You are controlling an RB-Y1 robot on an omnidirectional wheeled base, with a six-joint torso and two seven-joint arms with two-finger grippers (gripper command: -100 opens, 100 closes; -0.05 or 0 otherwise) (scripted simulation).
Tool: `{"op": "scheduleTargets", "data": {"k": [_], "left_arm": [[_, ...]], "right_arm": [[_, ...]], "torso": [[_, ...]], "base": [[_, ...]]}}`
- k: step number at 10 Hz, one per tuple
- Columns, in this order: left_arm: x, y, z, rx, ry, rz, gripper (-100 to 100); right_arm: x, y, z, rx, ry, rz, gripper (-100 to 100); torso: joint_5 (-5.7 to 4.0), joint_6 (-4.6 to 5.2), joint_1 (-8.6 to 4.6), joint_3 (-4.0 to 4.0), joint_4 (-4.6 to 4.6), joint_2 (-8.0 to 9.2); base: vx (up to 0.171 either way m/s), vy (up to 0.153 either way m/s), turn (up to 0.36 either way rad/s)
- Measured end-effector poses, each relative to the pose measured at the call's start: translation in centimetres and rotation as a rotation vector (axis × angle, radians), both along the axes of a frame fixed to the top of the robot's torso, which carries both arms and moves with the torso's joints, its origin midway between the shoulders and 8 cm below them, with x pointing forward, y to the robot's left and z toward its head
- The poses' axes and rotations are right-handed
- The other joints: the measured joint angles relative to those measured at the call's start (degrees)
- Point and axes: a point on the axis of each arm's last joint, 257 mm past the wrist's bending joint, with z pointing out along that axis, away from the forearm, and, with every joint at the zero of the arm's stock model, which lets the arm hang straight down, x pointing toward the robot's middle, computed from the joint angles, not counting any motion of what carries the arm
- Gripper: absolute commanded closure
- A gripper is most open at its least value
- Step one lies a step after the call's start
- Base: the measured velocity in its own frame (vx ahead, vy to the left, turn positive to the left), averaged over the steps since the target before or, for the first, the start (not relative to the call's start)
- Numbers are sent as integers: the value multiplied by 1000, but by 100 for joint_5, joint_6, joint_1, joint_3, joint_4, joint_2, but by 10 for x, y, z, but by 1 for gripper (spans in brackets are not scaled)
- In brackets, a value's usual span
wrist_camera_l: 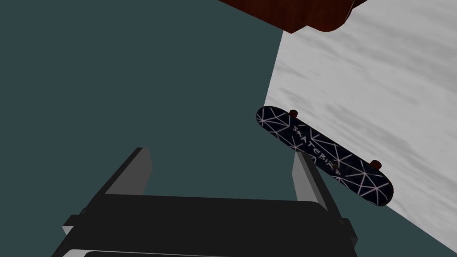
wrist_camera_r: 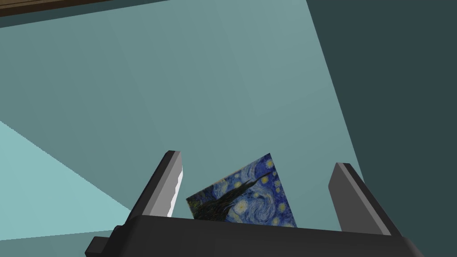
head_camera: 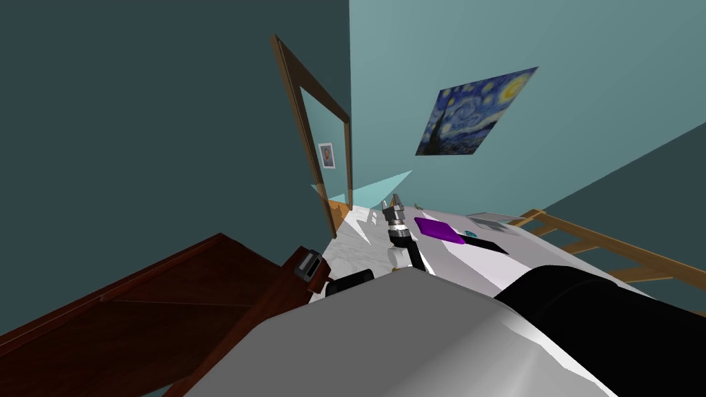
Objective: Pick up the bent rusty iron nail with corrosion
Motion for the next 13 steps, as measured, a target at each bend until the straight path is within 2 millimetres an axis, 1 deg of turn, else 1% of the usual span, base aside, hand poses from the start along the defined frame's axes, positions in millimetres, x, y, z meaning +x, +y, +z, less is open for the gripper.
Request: {"op": "scheduleTargets", "data": {"k": [2, 9, 10, 12, 13], "left_arm": [[-2, -2, -3, -28, 10, -1, -100], [-2, -2, -4, -32, 12, -1, -100], [-2, -2, -4, -32, 12, -1, -100], [-6, -19, -17, -66, 38, -27, -100], [-2, -27, -23, -79, 42, -39, -100]], "right_arm": [[0, 0, 0, 0, 0, 0, 0], [0, 0, 0, 0, 0, 0, 0], [0, 0, 0, 0, 0, 0, 0], [0, 0, 0, 0, 0, 0, 0], [0, 0, 0, 0, 0, 0, 0]], "torso": [[0, 1, 3, 1, 0, 2], [0, 0, 0, 0, 0, 1], [0, 0, 0, 0, 0, 1], [-1, 0, -8, 38, 14, 66], [-2, 0, -15, 45, 17, 80]], "base": [[1, -1, 3], [1, -1, 4], [-135, -25, -79], [-210, -30, -62], [-228, -58, -78]]}}
